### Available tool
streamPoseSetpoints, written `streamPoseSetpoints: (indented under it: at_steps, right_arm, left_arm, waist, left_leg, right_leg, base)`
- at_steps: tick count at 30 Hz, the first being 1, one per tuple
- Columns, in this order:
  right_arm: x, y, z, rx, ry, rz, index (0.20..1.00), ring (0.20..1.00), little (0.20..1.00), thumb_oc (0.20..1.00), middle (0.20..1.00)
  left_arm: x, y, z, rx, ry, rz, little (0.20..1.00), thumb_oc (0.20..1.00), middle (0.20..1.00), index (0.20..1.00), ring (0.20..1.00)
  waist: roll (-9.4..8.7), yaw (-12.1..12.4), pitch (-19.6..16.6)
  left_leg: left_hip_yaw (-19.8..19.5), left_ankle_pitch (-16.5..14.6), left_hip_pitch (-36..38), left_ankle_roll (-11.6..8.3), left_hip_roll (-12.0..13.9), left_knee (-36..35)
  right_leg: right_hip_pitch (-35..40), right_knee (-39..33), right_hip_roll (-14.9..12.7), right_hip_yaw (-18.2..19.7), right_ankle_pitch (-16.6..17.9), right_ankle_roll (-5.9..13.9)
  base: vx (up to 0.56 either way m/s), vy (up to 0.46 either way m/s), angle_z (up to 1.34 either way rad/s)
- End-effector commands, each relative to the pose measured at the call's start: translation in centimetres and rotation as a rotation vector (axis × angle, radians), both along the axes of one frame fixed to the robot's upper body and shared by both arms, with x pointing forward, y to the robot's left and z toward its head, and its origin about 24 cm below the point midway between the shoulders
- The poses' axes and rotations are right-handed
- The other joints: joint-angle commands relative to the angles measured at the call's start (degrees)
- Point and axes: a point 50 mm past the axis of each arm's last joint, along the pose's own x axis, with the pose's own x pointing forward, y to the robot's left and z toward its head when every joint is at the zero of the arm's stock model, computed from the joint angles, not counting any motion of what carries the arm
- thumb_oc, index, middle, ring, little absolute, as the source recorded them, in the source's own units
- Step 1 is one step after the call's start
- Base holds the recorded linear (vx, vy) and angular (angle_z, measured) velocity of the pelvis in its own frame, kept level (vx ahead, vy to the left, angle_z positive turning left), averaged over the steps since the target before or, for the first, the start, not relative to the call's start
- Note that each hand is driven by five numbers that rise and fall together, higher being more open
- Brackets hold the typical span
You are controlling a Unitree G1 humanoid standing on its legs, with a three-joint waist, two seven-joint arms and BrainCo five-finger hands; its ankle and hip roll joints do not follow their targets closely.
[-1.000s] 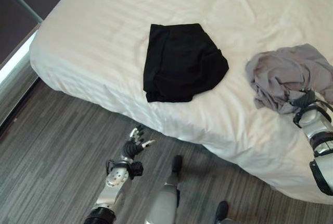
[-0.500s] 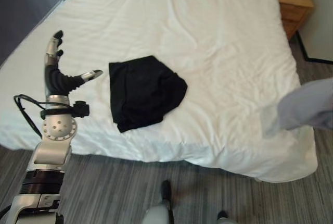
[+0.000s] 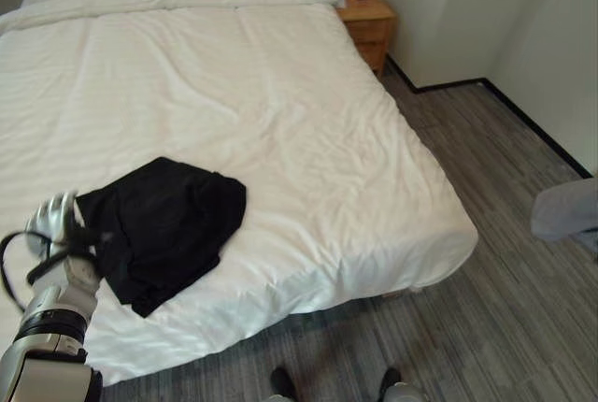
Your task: Pick up bed clothes into laundry basket.
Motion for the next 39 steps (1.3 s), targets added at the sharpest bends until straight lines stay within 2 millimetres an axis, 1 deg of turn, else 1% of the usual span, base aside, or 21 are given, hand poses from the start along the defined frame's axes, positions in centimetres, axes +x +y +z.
streamPoseSetpoints:
  at_steps: [1,3,4,6,7,8,11,12,13,15,16,17,19,21,23,24,28,29,33,38,39]
  right_arm:
    - [1.9,1.8,6.8,-0.141,-0.228,0.117,0.200,0.200,0.200,0.200,0.200]
    - [2.1,2.3,6.8,-0.142,-0.226,0.151,0.200,0.200,0.200,0.200,0.200]
    - [2.1,2.3,6.9,-0.144,-0.225,0.152,0.200,0.200,0.200,0.200,0.200]
    - [2.0,2.3,6.1,-0.127,-0.192,0.159,0.200,0.200,0.200,0.200,0.200]
    - [1.7,2.0,5.3,-0.115,-0.142,0.149,0.200,0.200,0.200,0.200,0.200]
    - [1.3,1.7,4.6,-0.101,-0.116,0.132,0.200,0.200,0.200,0.200,0.200]
    - [1.1,1.4,4.7,-0.100,-0.119,0.121,0.200,0.200,0.200,0.200,0.200]
    - [1.1,1.3,4.6,-0.101,-0.115,0.116,0.200,0.200,0.200,0.200,0.200]
    - [1.2,1.2,4.4,-0.097,-0.089,0.112,0.200,0.200,0.200,0.200,0.200]
    - [1.4,1.2,4.3,-0.093,-0.087,0.111,0.200,0.200,0.200,0.200,0.200]
    - [1.8,1.3,4.2,-0.091,-0.078,0.121,0.200,0.200,0.200,0.200,0.200]
    - [2.0,1.5,4.1,-0.099,-0.067,0.133,0.200,0.200,0.200,0.200,0.200]
    - [2.2,1.7,4.2,-0.106,-0.071,0.144,0.200,0.200,0.200,0.200,0.200]
    - [2.4,2.1,4.2,-0.118,-0.082,0.164,0.200,0.200,0.200,0.200,0.200]
    - [2.4,2.2,4.1,-0.121,-0.078,0.167,0.200,0.200,0.200,0.200,0.200]
    - [2.5,2.4,4.0,-0.129,-0.077,0.181,0.200,0.200,0.200,0.200,0.200]
    - [2.5,2.6,3.9,-0.141,-0.070,0.191,0.200,0.200,0.200,0.200,0.200]
    - [2.5,2.7,3.8,-0.141,-0.071,0.194,0.200,0.200,0.200,0.200,0.200]
    - [2.5,2.8,3.2,-0.128,-0.067,0.191,0.200,0.200,0.200,0.200,0.200]
    - [2.0,2.6,2.7,-0.114,-0.068,0.173,0.200,0.200,0.200,0.200,0.200]
    - [1.9,2.6,2.5,-0.101,-0.070,0.173,0.200,0.200,0.200,0.200,0.200]
  left_arm:
    - [1.1,-1.4,-1.3,-0.067,0.073,-0.040,0.200,0.200,0.200,0.200,0.200]
    - [0.2,-1.9,-2.9,-0.172,0.081,-0.014,0.200,0.200,0.200,0.200,0.200]
    - [0.1,-2.0,-3.0,-0.176,0.081,-0.014,0.200,0.200,0.200,0.200,0.200]
    - [-0.3,-2.2,-3.6,-0.283,-0.009,0.036,0.200,0.200,0.200,0.200,0.200]
    - [0.6,-2.7,-3.3,-0.329,-0.083,0.020,0.200,0.200,0.200,0.200,0.200]
    - [2.6,-3.4,-2.2,-0.350,-0.181,-0.029,0.200,0.200,0.200,0.200,0.200]
    - [6.1,-4.3,1.4,-0.338,-0.360,-0.119,0.200,0.200,0.200,0.200,0.200]
    - [7.3,-4.6,2.9,-0.316,-0.418,-0.171,0.200,0.200,0.200,0.200,0.200]
    - [9.1,-5.3,5.5,-0.257,-0.475,-0.259,0.200,0.200,0.200,0.200,0.200]
    - [9.7,-5.2,7.4,-0.191,-0.498,-0.285,0.200,0.200,0.200,0.200,0.200]
    - [9.8,-4.7,8.0,-0.130,-0.460,-0.291,0.250,0.250,0.250,0.250,0.250]
    - [9.8,-4.6,8.1,-0.094,-0.430,-0.291,1.000,1.000,1.000,1.000,1.000]
    - [9.7,-4.5,7.8,-0.071,-0.409,-0.281,1.000,1.000,1.000,1.000,1.000]
    - [9.0,-4.2,6.2,-0.058,-0.342,-0.229,1.000,1.000,1.000,1.000,1.000]
    - [8.7,-4.1,5.6,-0.051,-0.310,-0.217,1.000,1.000,1.000,1.000,1.000]
    - [7.9,-3.8,4.4,-0.044,-0.238,-0.192,1.000,1.000,1.000,1.000,1.000]
    - [6.8,-3.6,2.6,-0.059,-0.156,-0.159,1.000,1.000,1.000,1.000,1.000]
    - [6.0,-3.6,1.4,-0.070,-0.111,-0.135,1.000,1.000,1.000,1.000,1.000]
    - [4.5,-3.4,-0.4,-0.068,-0.016,-0.103,1.000,1.000,1.000,1.000,1.000]
    - [4.0,-4.0,-1.7,-0.053,0.089,-0.149,1.000,1.000,1.000,1.000,1.000]
    - [3.0,-4.8,-3.5,-0.079,0.169,-0.165,1.000,1.000,1.000,1.000,1.000]
  waist:
    - [0.59,2.58,0.49]
    - [1.33,2.08,0.38]
    - [1.12,1.96,0.60]
    - [1.82,1.79,0.40]
    - [2.03,1.32,0.35]
    - [2.17,0.74,0.34]
    - [2.61,0.87,0.48]
    - [2.97,1.42,0.50]
    - [3.10,1.59,0.52]
    - [2.94,2.15,-0.18]
    - [3.10,2.65,-0.76]
    - [3.29,2.65,-0.88]
    - [3.50,2.56,-0.90]
    - [3.96,2.21,-0.90]
    - [4.12,2.01,-0.94]
    - [4.36,1.77,-0.95]
    - [4.55,1.07,-0.85]
    - [4.54,0.81,-0.70]
    - [3.97,0.33,-0.29]
    - [3.08,0.18,0.31]
    - [2.51,0.19,0.90]
  left_leg:
    - [-4.24,-8.40,7.70,-3.57,1.06,0.39]
    - [-4.47,-9.88,8.47,-3.62,1.12,0.39]
    - [-3.26,-8.58,8.13,-3.52,0.87,0.39]
    - [-3.58,-9.83,8.72,-3.72,1.36,0.39]
    - [-3.20,-9.56,8.64,-3.92,1.65,0.39]
    - [-3.46,-9.15,8.29,-4.16,2.03,0.39]
    - [-3.24,-8.46,7.96,-4.15,2.63,0.39]
    - [-2.26,-7.96,7.32,-4.22,3.20,0.39]
    - [-1.99,-7.19,7.27,-4.44,3.82,0.39]
    - [-0.68,-6.79,7.66,-4.52,4.04,0.49]
    - [-0.01,-6.41,8.08,-4.97,4.36,0.52]
    - [0.25,-6.18,8.27,-5.20,4.70,0.55]
    - [0.26,-6.02,8.47,-5.40,5.04,0.53]
    - [0.31,-5.57,8.68,-5.74,5.76,0.53]
    - [0.25,-5.53,8.82,-5.84,5.93,0.50]
    - [0.27,-5.31,8.99,-6.02,6.21,0.48]
    - [0.22,-5.08,9.05,-6.26,6.57,0.39]
    - [0.11,-4.99,8.87,-6.35,6.76,0.39]
    - [0.06,-4.99,8.11,-6.48,7.05,0.39]
    - [-0.25,-4.86,6.84,-6.53,7.47,0.39]
    - [-0.45,-4.99,6.42,-6.42,7.35,0.39]
  right_leg:
    - [-0.31,0.50,-6.07,0.45,15.20,4.88]
    - [0.16,-0.06,-5.86,0.61,14.27,4.88]
    - [-0.22,0.24,-6.36,-0.35,15.01,4.88]
    - [0.28,-0.54,-5.89,-0.24,14.03,4.88]
    - [0.25,-1.07,-5.55,-0.33,13.82,4.88]
    - [0.16,-1.13,-5.24,0.04,13.58,4.88]
    - [0.07,0.65,-5.10,-0.74,12.27,4.88]
    - [0.51,0.88,-5.52,-2.74,11.35,4.88]
    - [0.45,0.90,-4.98,-2.75,10.16,4.88]
    - [1.48,-1.06,-4.48,-3.01,9.88,4.88]
    - [2.49,-2.48,-3.90,-3.17,9.74,4.88]
    - [2.89,-3.03,-3.57,-3.39,9.46,4.88]
    - [3.20,-3.48,-3.23,-3.48,9.12,4.88]
    - [3.63,-3.61,-2.65,-3.48,7.86,4.88]
    - [3.72,-3.64,-2.43,-3.22,7.60,4.88]
    - [3.92,-3.66,-2.00,-3.14,7.22,4.88]
    - [4.06,-3.71,-1.46,-2.92,6.89,4.88]
    - [3.86,-3.73,-1.22,-2.63,6.83,4.88]
    - [3.04,-3.77,-0.85,-1.87,6.96,4.88]
    - [1.94,-3.76,-0.55,-1.47,7.15,4.88]
    - [1.36,-3.78,-0.32,-1.05,7.24,4.88]
  base:
    - [0.01,0.041,-0.03]
    - [0.04,0.051,-0.14]
    - [0.08,0.036,-0.25]
    - [0.04,0.005,-0.20]
    - [0.00,-0.047,-0.16]
    - [-0.01,-0.061,-0.13]
    - [-0.07,-0.088,-0.07]
    - [-0.12,-0.122,-0.19]
    - [-0.11,-0.094,-0.25]
    - [-0.01,-0.094,-0.45]
    - [0.02,-0.114,-0.50]
    - [0.01,-0.081,-0.54]
    - [-0.01,-0.035,-0.73]
    - [-0.02,-0.041,-0.41]
    - [0.00,-0.011,-0.08]
    - [0.00,0.000,0.00]
    - [0.01,0.011,0.08]
    - [0.00,0.025,0.08]
    - [0.00,0.040,0.05]
    - [-0.01,0.036,0.09]
    - [-0.02,0.043,0.05]
